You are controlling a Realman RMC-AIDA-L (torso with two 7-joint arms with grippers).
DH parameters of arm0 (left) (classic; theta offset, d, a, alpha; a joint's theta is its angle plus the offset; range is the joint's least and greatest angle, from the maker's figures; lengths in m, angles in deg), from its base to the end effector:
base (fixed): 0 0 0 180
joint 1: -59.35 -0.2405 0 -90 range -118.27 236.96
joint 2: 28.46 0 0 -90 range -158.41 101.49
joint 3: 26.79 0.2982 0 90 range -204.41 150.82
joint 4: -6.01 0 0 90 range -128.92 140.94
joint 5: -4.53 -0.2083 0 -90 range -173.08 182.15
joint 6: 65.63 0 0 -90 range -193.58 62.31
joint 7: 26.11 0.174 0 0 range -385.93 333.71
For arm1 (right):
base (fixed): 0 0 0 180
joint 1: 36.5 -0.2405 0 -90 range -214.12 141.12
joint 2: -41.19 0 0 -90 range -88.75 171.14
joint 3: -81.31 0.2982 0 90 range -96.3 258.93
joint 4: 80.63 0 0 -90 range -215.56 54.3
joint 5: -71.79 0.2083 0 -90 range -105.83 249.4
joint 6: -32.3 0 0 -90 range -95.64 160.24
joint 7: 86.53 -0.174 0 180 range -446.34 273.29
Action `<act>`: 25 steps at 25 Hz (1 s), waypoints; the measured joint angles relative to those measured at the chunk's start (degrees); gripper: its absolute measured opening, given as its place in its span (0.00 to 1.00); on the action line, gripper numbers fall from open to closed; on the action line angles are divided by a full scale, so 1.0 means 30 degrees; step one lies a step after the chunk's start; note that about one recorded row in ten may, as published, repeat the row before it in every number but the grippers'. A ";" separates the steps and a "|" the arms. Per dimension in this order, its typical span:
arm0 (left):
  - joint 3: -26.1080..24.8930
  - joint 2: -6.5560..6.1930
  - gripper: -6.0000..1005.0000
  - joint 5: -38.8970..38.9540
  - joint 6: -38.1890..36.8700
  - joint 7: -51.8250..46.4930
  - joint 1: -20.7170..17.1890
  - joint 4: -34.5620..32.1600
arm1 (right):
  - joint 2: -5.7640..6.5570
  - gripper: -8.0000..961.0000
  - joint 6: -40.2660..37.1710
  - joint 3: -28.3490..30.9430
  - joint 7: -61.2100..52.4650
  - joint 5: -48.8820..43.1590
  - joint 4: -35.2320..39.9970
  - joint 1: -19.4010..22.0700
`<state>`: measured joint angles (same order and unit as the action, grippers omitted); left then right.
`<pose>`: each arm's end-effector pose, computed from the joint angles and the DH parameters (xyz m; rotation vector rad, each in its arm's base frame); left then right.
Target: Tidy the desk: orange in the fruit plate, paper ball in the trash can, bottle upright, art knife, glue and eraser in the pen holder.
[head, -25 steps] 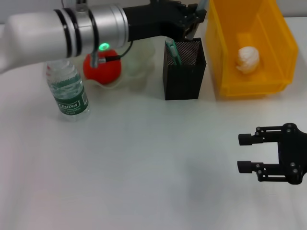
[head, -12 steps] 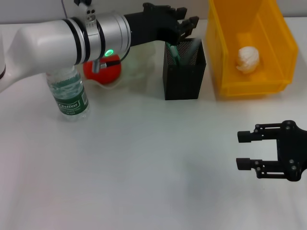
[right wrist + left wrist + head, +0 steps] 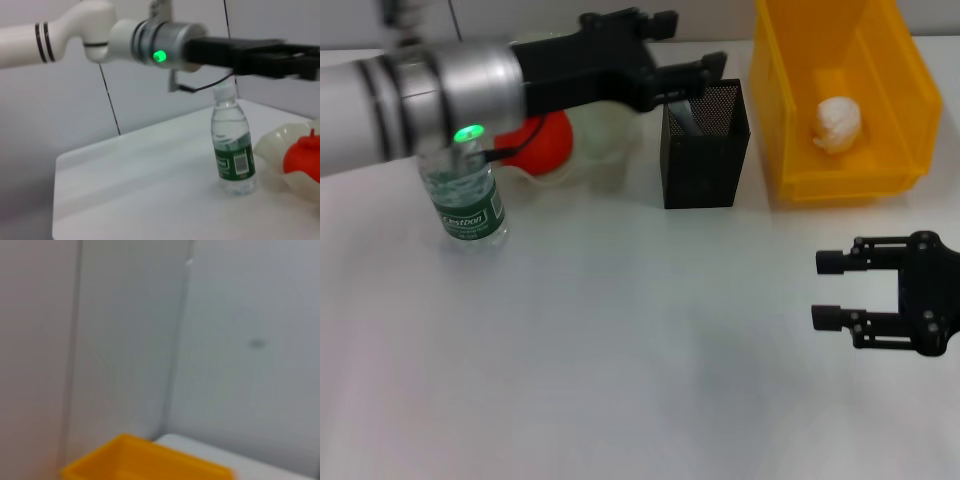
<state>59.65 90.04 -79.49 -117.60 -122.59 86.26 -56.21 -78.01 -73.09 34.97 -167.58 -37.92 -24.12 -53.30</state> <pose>-0.1558 0.4084 -0.0699 -2.5595 -0.4517 -0.7581 0.2903 0.2801 -0.0087 -2.8629 0.4613 0.7094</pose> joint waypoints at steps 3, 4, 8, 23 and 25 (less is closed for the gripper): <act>-0.2591 -0.0066 0.58 0.0003 -0.5397 0.0241 -0.1611 -0.0773 | 0.0010 0.76 -0.0167 -0.0101 0.0028 0.0241 -0.0001 -0.0045; -0.3022 -0.0072 0.62 0.0001 -0.6401 0.0437 -0.1818 -0.0740 | 0.0010 0.76 -0.0306 -0.0188 0.0179 0.0250 -0.0015 -0.0125; -0.4150 -0.0079 0.74 -0.0094 -0.9656 0.1340 -0.2525 -0.0361 | 0.0011 0.78 -0.0367 -0.0194 0.0848 0.0158 -0.0216 -0.0204; -0.8576 -0.2356 0.81 -0.4462 -1.7244 0.7470 -0.3610 0.7401 | -0.0010 0.82 0.0157 -0.0216 0.2499 -0.1065 -0.1738 -0.0692; -0.8735 -0.2456 0.81 -0.4690 -1.7449 0.7487 -0.3627 0.7409 | -0.0001 0.82 0.0291 -0.0198 0.2502 -0.1073 -0.1794 -0.0671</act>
<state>33.45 82.67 -93.56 -169.94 -100.13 75.38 -33.98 -78.01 -72.21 34.38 -160.08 -41.14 -29.50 -55.31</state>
